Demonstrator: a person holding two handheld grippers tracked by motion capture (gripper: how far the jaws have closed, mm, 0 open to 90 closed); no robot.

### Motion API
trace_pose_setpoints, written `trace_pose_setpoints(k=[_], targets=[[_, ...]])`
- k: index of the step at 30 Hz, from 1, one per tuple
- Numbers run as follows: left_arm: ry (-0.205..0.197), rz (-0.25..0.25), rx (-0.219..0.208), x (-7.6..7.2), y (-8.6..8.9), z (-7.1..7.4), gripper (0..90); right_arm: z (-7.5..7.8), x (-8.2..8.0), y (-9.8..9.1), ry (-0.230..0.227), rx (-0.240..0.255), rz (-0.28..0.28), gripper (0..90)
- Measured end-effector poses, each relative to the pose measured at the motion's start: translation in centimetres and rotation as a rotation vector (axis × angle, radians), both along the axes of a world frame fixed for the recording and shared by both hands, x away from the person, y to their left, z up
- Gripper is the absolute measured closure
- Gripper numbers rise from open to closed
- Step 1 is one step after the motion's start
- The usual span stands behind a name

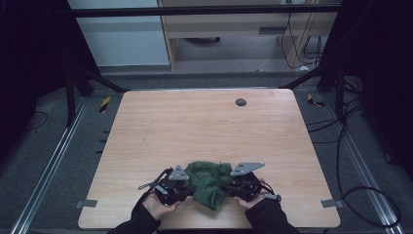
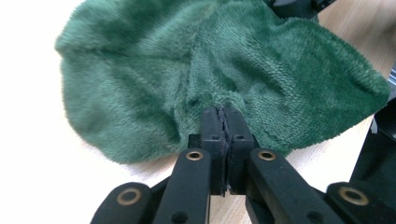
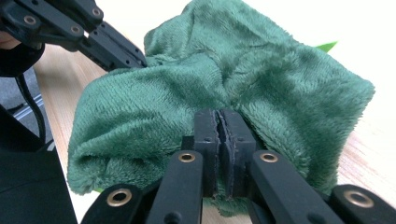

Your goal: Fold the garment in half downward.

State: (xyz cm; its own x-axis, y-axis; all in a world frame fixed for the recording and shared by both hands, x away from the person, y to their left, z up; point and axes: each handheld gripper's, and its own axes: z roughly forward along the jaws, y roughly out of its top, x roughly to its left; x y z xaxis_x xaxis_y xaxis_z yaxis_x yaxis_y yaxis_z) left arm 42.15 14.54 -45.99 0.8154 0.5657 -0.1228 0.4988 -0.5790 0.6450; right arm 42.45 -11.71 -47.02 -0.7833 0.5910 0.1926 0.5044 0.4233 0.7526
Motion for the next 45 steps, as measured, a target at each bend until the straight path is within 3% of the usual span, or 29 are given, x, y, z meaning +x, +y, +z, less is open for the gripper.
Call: trace_pose_setpoints(k=[7,13,19,29,45], targets=[[-0.040,0.092,-0.027,0.6,2.2,1.0,79.7,1.0,0.1,-0.8,-0.029,0.033,-0.035,80.0],[-0.065,0.170,-0.042,1.2,4.5,1.4,71.7,1.8,0.7,-2.7,-0.074,0.051,-0.116,71.9],[-0.104,0.257,-0.057,1.7,6.6,0.9,57.3,2.0,1.1,-4.4,-0.111,0.027,-0.190,64.8],[-0.123,0.345,-0.073,2.6,9.3,0.5,45.1,1.6,2.0,-7.2,-0.093,0.007,-0.303,55.5],[-0.136,0.452,-0.025,4.0,12.7,-0.5,33.3,0.0,3.2,-10.3,-0.090,-0.084,-0.430,38.5]])
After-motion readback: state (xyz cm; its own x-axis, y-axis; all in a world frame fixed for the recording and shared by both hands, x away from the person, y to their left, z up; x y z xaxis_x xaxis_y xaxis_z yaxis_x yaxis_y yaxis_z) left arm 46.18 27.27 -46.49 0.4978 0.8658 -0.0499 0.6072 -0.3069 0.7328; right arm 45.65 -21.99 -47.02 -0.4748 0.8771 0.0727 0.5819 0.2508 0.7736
